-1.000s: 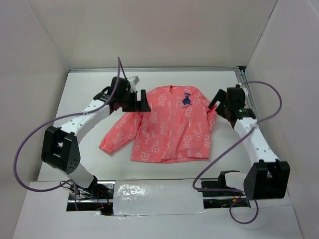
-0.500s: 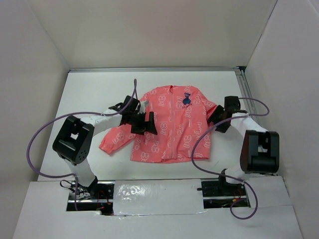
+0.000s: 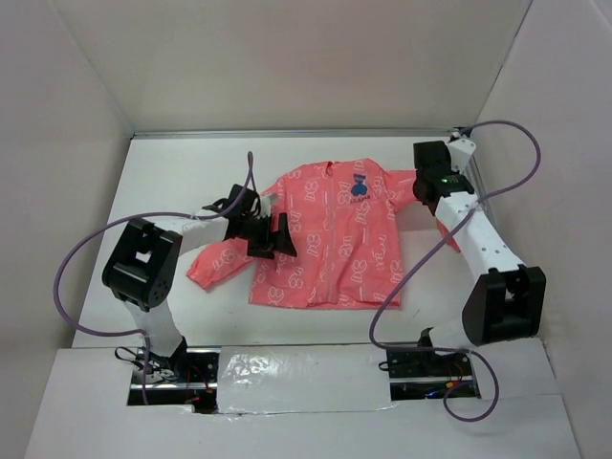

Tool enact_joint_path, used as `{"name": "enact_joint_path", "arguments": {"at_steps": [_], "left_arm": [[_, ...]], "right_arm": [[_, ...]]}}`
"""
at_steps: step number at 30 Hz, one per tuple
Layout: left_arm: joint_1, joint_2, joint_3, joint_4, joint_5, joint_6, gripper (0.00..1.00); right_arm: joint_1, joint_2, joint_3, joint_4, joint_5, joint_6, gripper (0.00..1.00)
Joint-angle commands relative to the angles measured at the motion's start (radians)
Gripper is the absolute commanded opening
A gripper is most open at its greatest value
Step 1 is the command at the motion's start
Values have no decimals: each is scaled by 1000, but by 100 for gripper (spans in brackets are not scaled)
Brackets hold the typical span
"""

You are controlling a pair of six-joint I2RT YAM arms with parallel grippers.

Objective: Zip up the jacket

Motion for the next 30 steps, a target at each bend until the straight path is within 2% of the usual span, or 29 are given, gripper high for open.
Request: {"name": "enact_joint_path", "arguments": {"at_steps": [1, 2, 3, 4, 5, 8, 12, 13, 16, 17, 21, 25, 30], "left_arm": [[-17, 7, -14, 16, 29, 37, 99], [-17, 1, -17, 20, 56, 37, 99], [-19, -5, -20, 23, 68, 37, 99], [-17, -28, -17, 17, 75, 34, 99], [-19, -45, -13, 8, 67, 36, 99], [-23, -131, 20, -53, 8, 40, 99], [-23, -322, 81, -133, -60, 18, 99], [-23, -353, 89, -168, -83, 11, 99], [-42, -504, 93, -216, -227, -39, 99], [-46, -581, 86, -246, -305, -53, 99], [-48, -756, 69, -338, -443, -114, 99], [-45, -857, 55, -446, -569, -194, 99], [-52, -924, 34, -438, -542, -199, 99]], "right_arm": [[78, -32, 15, 59, 241, -172, 27], [98, -14, -4, 58, 234, -178, 44], [106, -5, -13, 46, 230, -149, 81], [110, 4, -24, 35, 234, -128, 96], [112, 12, -45, 8, 239, -97, 100], [113, -32, -76, -14, 169, -17, 100], [138, -213, -103, 14, -47, 9, 100], [145, -247, -111, 27, -140, 9, 100], [175, -380, -139, 29, -267, 37, 100], [181, -414, -148, 32, -285, 40, 100], [207, -615, -237, 55, -328, 61, 100], [210, -749, -287, 55, -359, 73, 100], [212, -854, -315, -16, -321, 90, 100]]}}
